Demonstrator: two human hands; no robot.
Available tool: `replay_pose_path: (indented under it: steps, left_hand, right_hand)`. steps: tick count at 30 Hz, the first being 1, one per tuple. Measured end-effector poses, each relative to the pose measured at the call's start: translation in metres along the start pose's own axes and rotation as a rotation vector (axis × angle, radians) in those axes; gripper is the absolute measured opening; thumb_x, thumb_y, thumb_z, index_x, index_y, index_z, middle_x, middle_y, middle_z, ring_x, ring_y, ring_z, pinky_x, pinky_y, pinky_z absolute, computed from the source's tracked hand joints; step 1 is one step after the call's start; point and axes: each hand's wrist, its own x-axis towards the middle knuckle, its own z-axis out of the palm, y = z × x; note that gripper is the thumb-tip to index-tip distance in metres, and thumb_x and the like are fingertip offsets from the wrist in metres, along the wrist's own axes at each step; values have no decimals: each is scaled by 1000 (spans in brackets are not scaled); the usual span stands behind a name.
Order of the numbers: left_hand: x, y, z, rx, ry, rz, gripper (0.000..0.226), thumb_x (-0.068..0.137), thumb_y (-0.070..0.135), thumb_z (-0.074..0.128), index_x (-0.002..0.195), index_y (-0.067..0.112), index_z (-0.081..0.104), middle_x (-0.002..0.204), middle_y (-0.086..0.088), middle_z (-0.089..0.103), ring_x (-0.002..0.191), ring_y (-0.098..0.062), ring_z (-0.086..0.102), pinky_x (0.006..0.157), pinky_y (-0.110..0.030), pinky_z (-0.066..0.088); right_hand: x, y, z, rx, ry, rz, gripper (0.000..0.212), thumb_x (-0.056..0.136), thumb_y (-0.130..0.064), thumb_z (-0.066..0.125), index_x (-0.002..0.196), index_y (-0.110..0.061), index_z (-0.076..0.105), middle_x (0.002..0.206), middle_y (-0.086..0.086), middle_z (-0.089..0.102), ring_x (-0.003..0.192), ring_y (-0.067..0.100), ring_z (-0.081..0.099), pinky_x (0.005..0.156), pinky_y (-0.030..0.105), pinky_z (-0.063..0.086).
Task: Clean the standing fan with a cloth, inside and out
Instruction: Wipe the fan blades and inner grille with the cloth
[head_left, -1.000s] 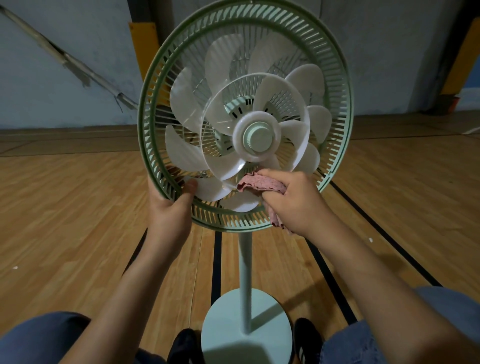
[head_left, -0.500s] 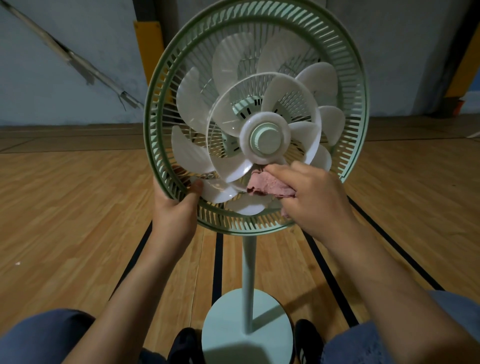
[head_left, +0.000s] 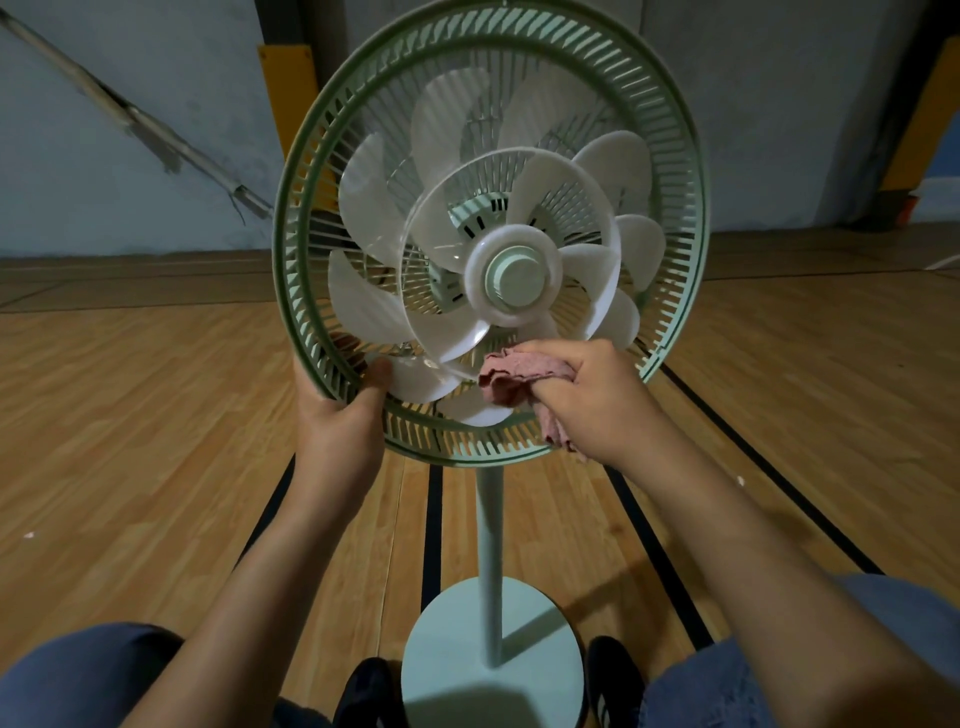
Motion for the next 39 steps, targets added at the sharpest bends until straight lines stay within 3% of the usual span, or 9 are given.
replay_pose_path:
  steps: [2,5,11,15,22,26,31,35,39]
  left_hand:
    - [-1,0,-1,6,-1,1,41,106,10,66,144,12,53,110,11,76,93,-7,75,74,-20,61]
    - [-2,-2,-2,20,-11,0,36,106,14,67,140,14,57,114,7,76,99,-10,75,76,-21,62]
    - [0,0,-3,-10,-20,8,54,93,32,71,142,15,58,120,3,76,105,-12,75,80,-21,62]
    - [2,-1,-4,-19,-27,15,57,92,34,71,143,14,58,119,3,76,105,-13,76,80,-21,62]
    - [3,0,-2,-16,-28,22,61,93,32,70,149,16,52,129,1,72,117,-17,72,92,-33,62]
    - [1,0,1,-39,-3,26,59,92,29,70,147,15,53,121,7,74,108,-11,74,82,-23,62]
    - [-2,0,0,-32,13,33,52,93,30,69,141,14,57,113,8,76,100,-9,75,79,-20,61]
    - [-2,1,-1,-21,-4,28,54,94,30,70,144,17,55,119,5,75,103,-11,75,79,-23,63]
    - [-3,0,-2,-17,0,10,59,94,30,71,148,16,52,124,1,74,110,-15,74,86,-32,66]
  right_hand:
    - [3,-3,-3,143,-29,65,36,96,-6,62,106,-33,84,88,15,80,86,44,75,79,61,62]
    - [1,-2,-15,221,-81,89,34,96,-4,64,105,-30,85,103,10,82,106,34,76,104,58,54]
    - [-8,3,-40,-69,10,-212,50,88,2,67,120,-35,80,80,-16,78,62,6,71,53,23,57]
    - [-4,6,-42,-255,87,-347,71,78,12,67,127,-39,74,105,-15,77,88,2,72,72,40,61]
    - [-3,21,-25,-96,88,-105,60,83,5,60,122,-37,78,79,-15,77,62,13,73,59,31,60]
    - [2,17,-15,86,17,22,36,97,-7,64,118,-30,81,92,7,82,92,42,76,83,63,62]
    - [-1,4,-9,389,-70,110,35,89,-5,61,107,-22,85,110,9,81,113,28,75,110,52,53]
    - [-3,-1,-15,331,19,-56,44,95,4,58,113,-26,83,106,26,77,108,61,65,95,70,53]
    - [-8,0,-16,68,136,-172,48,90,-1,64,118,-37,79,66,-6,74,51,21,68,45,36,57]
